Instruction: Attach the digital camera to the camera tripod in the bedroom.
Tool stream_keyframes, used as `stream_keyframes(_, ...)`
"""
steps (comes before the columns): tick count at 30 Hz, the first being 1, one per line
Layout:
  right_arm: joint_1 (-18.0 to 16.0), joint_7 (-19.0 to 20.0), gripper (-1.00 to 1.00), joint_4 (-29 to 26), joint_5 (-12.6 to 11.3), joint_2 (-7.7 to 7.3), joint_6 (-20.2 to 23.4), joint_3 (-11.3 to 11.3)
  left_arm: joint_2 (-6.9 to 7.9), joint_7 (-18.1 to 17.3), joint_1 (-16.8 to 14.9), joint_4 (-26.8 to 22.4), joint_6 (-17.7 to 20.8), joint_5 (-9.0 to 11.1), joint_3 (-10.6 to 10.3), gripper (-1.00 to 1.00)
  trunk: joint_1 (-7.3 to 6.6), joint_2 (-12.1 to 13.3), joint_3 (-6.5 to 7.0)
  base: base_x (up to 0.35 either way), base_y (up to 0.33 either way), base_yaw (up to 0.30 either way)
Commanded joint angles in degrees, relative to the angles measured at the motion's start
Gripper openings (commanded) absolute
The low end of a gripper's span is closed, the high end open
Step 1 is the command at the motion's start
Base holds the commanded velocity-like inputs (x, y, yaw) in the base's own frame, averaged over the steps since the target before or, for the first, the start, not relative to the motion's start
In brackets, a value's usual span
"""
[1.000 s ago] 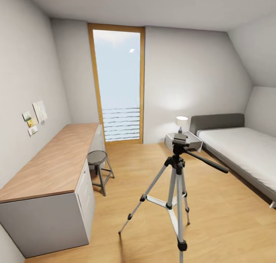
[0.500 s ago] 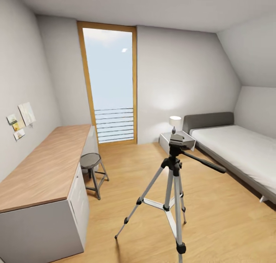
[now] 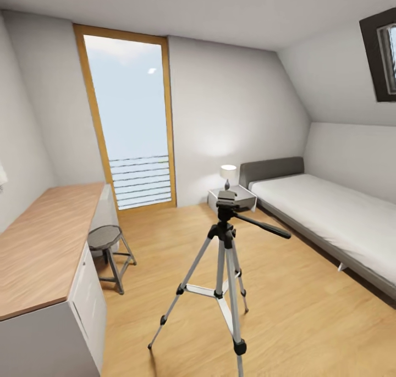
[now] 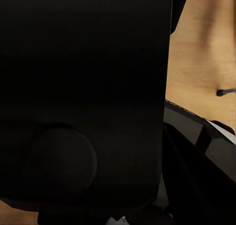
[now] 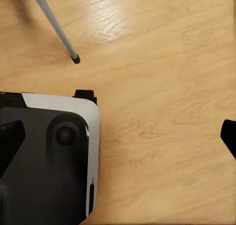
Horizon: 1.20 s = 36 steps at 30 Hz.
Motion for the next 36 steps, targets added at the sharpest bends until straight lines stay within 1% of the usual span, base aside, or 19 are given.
stream_keyframes(1, -0.06, 0.06, 1.00, 0.18, 0.47, -0.04, -0.27, -0.48, 0.04, -0.27, 0.00, -0.01, 0.19, 0.52, -0.44, -1.00, 0.02, -0.04, -0.02, 0.000, 0.000, -0.286)
stream_keyframes(26, -0.06, 0.06, 1.00, 0.18, 0.47, -0.04, -0.27, -0.48, 0.10, -0.27, 0.00, 0.00, 0.19, 0.59, -0.43, -1.00, 0.02, -0.04, -0.02, 0.000, 0.000, -0.282)
stream_keyframes(28, -0.06, 0.06, 1.00, 0.18, 0.47, -0.04, -0.27, -0.48, 0.10, -0.27, 0.00, -0.02, 0.19, 0.64, -0.43, -1.00, 0.02, -0.04, -0.02, 0.000, 0.000, -0.181)
stream_keyframes(36, -0.06, 0.06, 1.00, 0.18, 0.50, -0.06, -0.22, -0.48, 0.10, -0.27, 0.00, 0.00, 0.19, 0.69, -0.43, -1.00, 0.02, -0.04, -0.02, 0.000, 0.000, -0.027)
